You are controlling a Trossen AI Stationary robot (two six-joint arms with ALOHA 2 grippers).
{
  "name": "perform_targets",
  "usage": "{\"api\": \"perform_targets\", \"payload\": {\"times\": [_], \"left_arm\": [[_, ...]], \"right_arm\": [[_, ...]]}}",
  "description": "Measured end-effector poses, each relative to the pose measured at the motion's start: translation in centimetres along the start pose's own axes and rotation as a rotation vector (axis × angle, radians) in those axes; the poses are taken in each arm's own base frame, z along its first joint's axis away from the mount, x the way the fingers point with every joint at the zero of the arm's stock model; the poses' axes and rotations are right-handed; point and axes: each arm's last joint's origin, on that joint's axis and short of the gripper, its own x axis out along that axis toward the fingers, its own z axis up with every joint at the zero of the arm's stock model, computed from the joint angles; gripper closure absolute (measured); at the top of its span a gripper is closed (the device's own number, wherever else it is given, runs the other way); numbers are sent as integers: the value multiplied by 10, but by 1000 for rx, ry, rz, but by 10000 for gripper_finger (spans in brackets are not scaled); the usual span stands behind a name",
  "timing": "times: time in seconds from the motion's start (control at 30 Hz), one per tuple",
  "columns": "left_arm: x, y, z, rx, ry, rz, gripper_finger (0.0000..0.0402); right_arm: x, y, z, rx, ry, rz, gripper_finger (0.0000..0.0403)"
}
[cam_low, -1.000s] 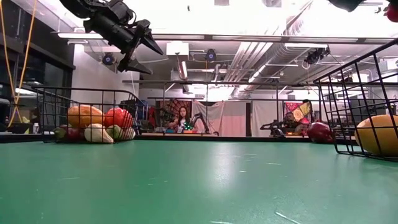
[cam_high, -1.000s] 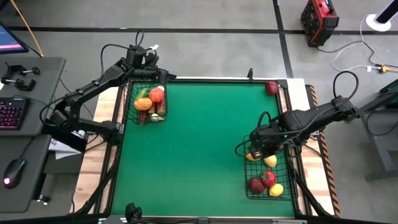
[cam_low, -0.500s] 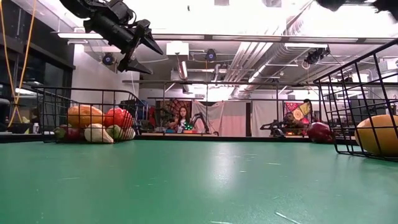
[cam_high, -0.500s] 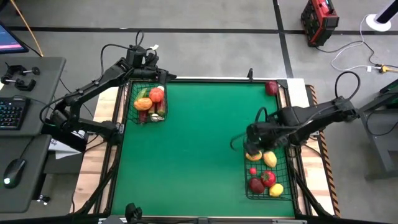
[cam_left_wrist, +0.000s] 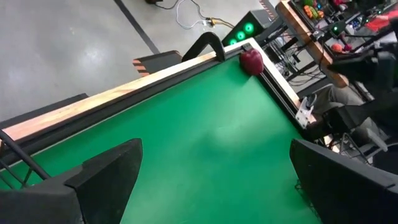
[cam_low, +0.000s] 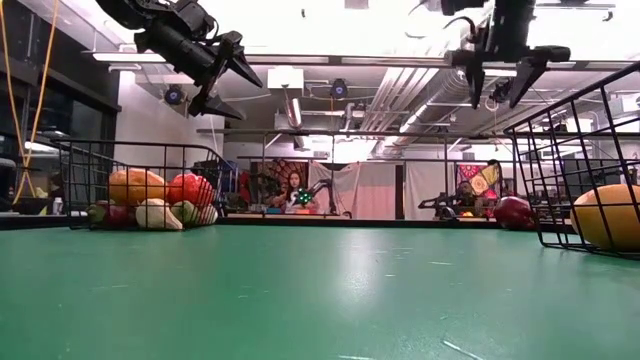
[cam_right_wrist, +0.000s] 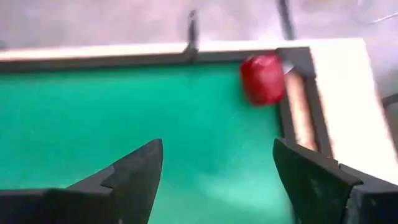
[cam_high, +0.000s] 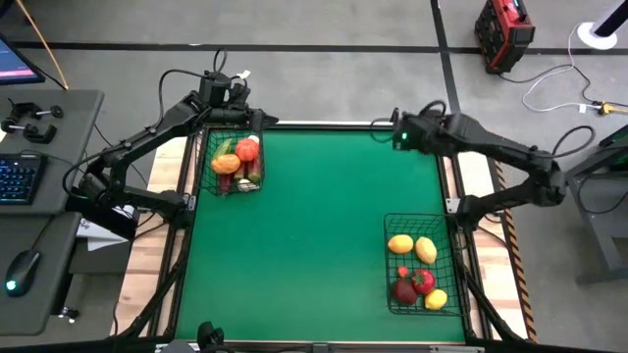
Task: Sort produce into baskets
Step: Put the red apple into the bottom black wire basket
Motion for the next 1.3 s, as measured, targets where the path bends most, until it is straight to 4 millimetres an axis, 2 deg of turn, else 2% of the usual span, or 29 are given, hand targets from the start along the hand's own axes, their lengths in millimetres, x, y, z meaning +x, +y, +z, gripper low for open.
{"api": "perform_targets", "payload": {"times": [0.2, 0.5, 0.7, 0.77, 0.87, 0.97, 1.13, 1.3], "left_arm": [[0, 0, 0, -10, 1, -1, 5], [0, 0, 0, -31, 1, -1, 5], [0, 0, 0, -31, 1, -1, 5], [0, 0, 0, -31, 1, -1, 5], [0, 0, 0, -31, 1, -1, 5], [0, 0, 0, -30, 1, -1, 5], [0, 0, 0, -29, 2, -1, 5], [0, 0, 0, -23, 1, -1, 5]], "right_arm": [[14, -8, 24, -67, -62, -49, 105], [23, -15, 42, -86, -152, -110, 105], [26, -16, 46, -85, -100, -53, 102], [26, -16, 46, -93, -86, -41, 90], [31, -16, 47, -105, -26, -8, 47], [49, -18, 41, -137, 51, -32, 10], [91, -26, 20, -124, 131, -131, 27], [110, -33, -3, -102, 293, -100, 29]]}}
